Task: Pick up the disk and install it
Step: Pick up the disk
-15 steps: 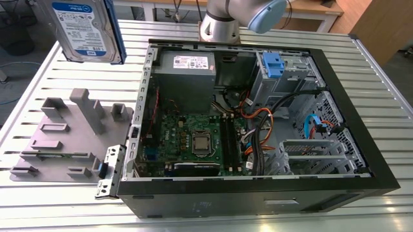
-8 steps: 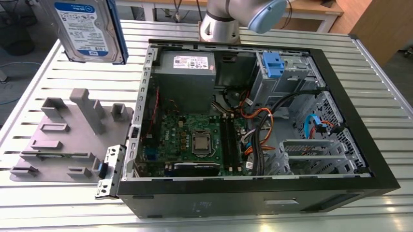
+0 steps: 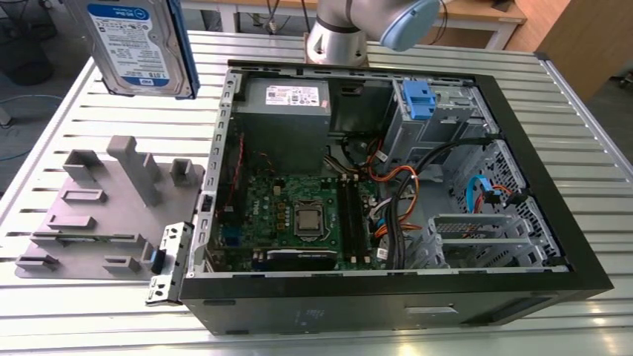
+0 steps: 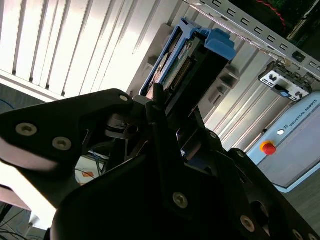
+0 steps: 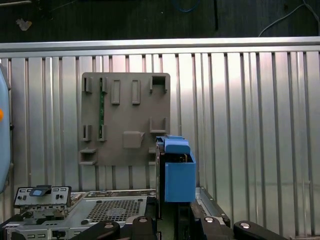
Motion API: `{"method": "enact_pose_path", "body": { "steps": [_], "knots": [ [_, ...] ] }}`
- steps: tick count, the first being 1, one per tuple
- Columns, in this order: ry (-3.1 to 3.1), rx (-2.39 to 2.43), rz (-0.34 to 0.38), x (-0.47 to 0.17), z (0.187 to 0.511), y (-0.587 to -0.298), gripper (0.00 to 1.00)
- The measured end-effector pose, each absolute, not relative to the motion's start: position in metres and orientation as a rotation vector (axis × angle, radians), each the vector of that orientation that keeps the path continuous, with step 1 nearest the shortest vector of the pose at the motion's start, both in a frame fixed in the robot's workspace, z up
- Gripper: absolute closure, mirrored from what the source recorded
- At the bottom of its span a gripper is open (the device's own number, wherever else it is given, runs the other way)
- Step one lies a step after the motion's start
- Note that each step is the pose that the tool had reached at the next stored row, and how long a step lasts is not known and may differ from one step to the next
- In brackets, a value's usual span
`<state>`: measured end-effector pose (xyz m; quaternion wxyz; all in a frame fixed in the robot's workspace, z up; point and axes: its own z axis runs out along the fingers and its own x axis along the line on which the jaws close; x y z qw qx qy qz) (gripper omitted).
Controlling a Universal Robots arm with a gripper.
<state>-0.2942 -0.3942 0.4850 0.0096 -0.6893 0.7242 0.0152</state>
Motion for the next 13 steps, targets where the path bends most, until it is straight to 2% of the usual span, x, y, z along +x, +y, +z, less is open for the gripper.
{"method": "enact_pose_path", "body": {
  "steps": [13],
  "knots": [
    [2.261, -2.153, 0.047, -0.2887, 0.4849, -0.3942, 0.65]
  ]
}}
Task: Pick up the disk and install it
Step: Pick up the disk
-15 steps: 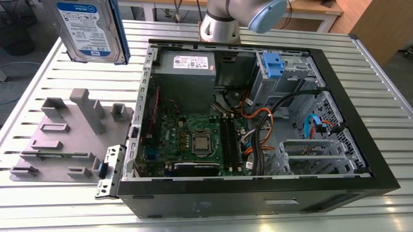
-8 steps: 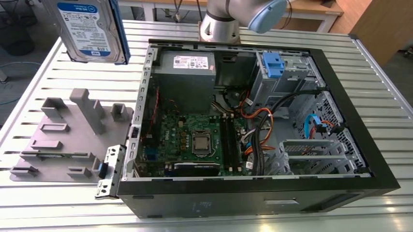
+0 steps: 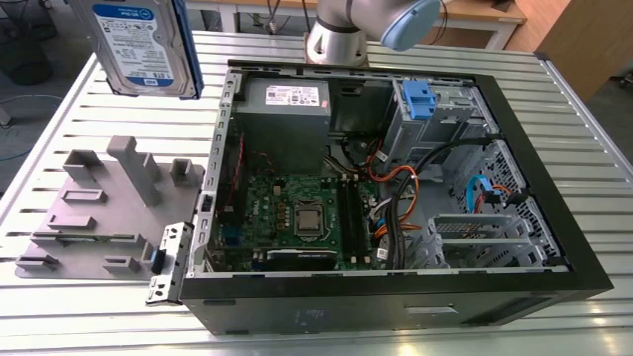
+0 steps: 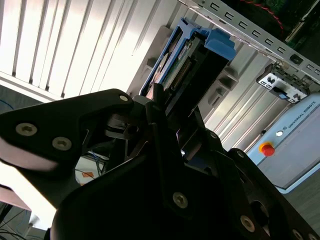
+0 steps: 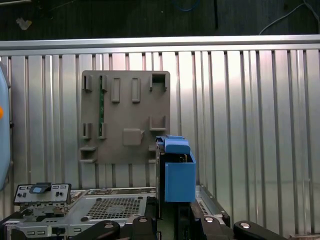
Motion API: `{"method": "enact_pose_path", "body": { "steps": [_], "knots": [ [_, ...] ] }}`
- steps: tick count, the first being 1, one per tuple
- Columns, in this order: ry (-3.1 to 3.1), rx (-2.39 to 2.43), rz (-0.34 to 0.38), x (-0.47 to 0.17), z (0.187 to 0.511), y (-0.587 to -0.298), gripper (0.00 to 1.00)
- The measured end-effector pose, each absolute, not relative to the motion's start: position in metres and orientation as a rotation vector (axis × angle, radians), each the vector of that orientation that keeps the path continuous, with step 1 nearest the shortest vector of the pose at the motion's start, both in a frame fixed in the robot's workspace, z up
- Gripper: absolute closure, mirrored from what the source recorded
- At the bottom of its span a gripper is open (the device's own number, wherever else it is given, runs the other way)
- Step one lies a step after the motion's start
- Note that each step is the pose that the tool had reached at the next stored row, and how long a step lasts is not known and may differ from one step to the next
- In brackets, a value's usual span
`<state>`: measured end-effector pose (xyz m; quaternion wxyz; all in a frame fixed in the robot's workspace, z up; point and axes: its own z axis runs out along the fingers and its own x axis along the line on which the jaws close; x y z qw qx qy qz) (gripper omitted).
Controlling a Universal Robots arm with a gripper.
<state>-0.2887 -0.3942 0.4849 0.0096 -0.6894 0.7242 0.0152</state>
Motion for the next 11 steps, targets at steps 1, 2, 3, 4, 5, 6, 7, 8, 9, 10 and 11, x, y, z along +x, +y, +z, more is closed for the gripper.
{"method": "enact_pose_path", "body": {
  "steps": [1, 2, 3, 4, 5, 6, 7, 8, 9, 10, 11],
  "knots": [
    [2.261, -2.153, 0.047, -0.287, 0.485, -0.394, 0.65],
    [2.261, -2.153, 0.047, -0.286, 0.485, -0.394, 0.65],
    [2.261, -2.153, 0.047, -0.285, 0.485, -0.394, 0.65],
    [2.261, -2.153, 0.047, -0.283, 0.485, -0.394, 0.65],
    [2.261, -2.153, 0.047, -0.282, 0.485, -0.394, 0.65],
    [2.261, -2.153, 0.047, -0.281, 0.485, -0.394, 0.65],
    [2.261, -2.153, 0.047, -0.279, 0.485, -0.394, 0.65],
    [2.261, -2.153, 0.047, -0.278, 0.485, -0.394, 0.65],
    [2.261, -2.153, 0.047, -0.277, 0.485, -0.394, 0.65],
    [2.261, -2.153, 0.047, -0.275, 0.485, -0.394, 0.65],
    [2.261, -2.153, 0.047, -0.274, 0.485, -0.394, 0.65]
  ]
}}
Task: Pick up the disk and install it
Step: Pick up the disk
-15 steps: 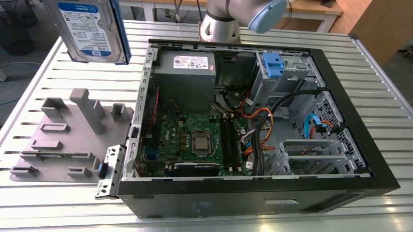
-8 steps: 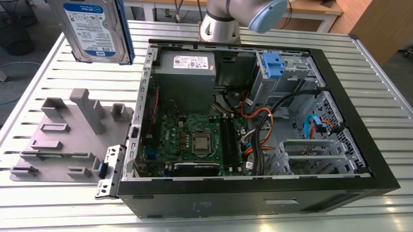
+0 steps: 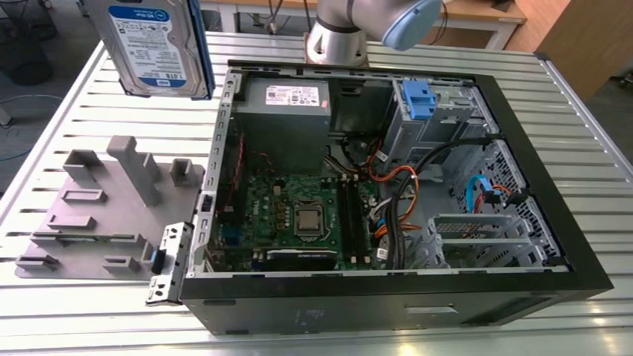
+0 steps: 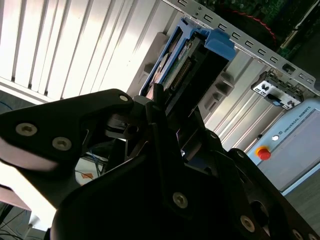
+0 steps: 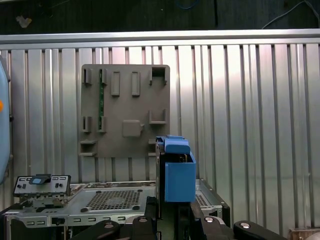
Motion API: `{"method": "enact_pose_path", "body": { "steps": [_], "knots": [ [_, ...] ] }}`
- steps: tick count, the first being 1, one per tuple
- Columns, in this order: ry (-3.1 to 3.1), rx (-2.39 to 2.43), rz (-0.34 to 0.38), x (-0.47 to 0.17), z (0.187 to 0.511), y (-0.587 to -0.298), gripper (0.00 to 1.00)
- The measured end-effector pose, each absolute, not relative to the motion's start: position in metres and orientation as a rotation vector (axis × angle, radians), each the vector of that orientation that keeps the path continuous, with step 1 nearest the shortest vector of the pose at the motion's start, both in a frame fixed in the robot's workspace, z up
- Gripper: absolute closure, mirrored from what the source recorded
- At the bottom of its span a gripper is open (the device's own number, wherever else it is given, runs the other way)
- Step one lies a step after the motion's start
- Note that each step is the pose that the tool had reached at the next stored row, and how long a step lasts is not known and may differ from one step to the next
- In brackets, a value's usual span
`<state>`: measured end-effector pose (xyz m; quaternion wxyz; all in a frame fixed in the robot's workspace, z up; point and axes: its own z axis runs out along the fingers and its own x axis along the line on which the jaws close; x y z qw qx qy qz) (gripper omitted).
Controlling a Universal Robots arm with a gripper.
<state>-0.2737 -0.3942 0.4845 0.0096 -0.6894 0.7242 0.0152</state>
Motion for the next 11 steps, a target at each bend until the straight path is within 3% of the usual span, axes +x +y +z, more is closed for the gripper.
{"method": "enact_pose_path", "body": {
  "steps": [11],
  "knots": [
    [2.261, -2.153, 0.047, -0.254, 0.483, -0.394, 0.65]
  ]
}}
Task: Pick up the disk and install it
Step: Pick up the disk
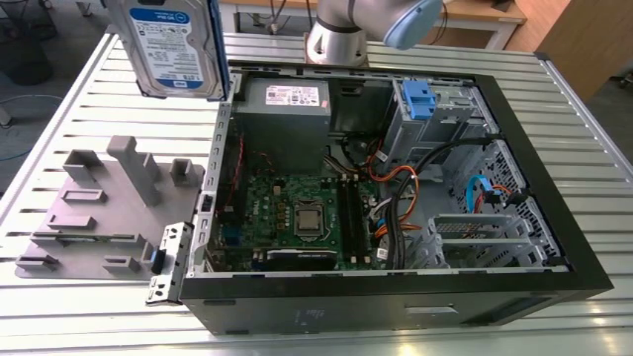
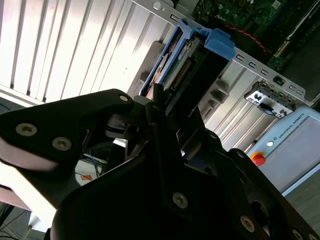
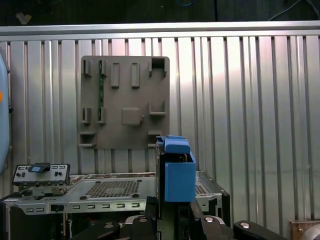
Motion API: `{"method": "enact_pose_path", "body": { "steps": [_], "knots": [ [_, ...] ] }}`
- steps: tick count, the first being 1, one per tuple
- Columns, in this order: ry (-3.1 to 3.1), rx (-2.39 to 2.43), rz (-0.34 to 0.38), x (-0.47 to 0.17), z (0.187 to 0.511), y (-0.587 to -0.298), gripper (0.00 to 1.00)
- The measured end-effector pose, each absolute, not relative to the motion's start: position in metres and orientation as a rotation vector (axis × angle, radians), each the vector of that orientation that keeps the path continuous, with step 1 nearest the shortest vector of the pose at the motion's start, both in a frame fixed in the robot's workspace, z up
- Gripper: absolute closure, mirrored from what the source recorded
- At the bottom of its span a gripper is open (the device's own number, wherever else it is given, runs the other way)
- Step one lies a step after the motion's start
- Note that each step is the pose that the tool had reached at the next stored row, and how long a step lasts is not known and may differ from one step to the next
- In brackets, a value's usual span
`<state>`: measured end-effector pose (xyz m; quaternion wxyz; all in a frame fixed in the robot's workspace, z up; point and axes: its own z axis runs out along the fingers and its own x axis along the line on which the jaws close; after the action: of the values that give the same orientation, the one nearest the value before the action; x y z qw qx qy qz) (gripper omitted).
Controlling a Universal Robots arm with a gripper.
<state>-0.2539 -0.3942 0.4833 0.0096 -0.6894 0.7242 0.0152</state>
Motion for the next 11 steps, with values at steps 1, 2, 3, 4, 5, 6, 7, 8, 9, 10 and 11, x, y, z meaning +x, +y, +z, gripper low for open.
{"method": "enact_pose_path", "body": {
  "steps": [1, 2, 3, 4, 5, 6, 7, 8, 9, 10, 11],
  "knots": [
    [2.261, -2.153, 0.047, -0.252, 0.483, -0.394, 0.65],
    [2.261, -2.153, 0.047, -0.25, 0.483, -0.394, 0.65],
    [2.261, -2.153, 0.047, -0.248, 0.483, -0.394, 0.65],
    [2.261, -2.153, 0.047, -0.246, 0.483, -0.394, 0.65],
    [2.261, -2.153, 0.047, -0.244, 0.483, -0.394, 0.65],
    [2.261, -2.153, 0.047, -0.241, 0.482, -0.394, 0.65],
    [2.261, -2.153, 0.047, -0.239, 0.482, -0.394, 0.65],
    [2.261, -2.153, 0.047, -0.237, 0.482, -0.394, 0.65],
    [2.261, -2.153, 0.047, -0.234, 0.482, -0.394, 0.65],
    [2.261, -2.153, 0.047, -0.231, 0.482, -0.394, 0.65],
    [2.261, -2.153, 0.047, -0.228, 0.482, -0.394, 0.65]
  ]
}}
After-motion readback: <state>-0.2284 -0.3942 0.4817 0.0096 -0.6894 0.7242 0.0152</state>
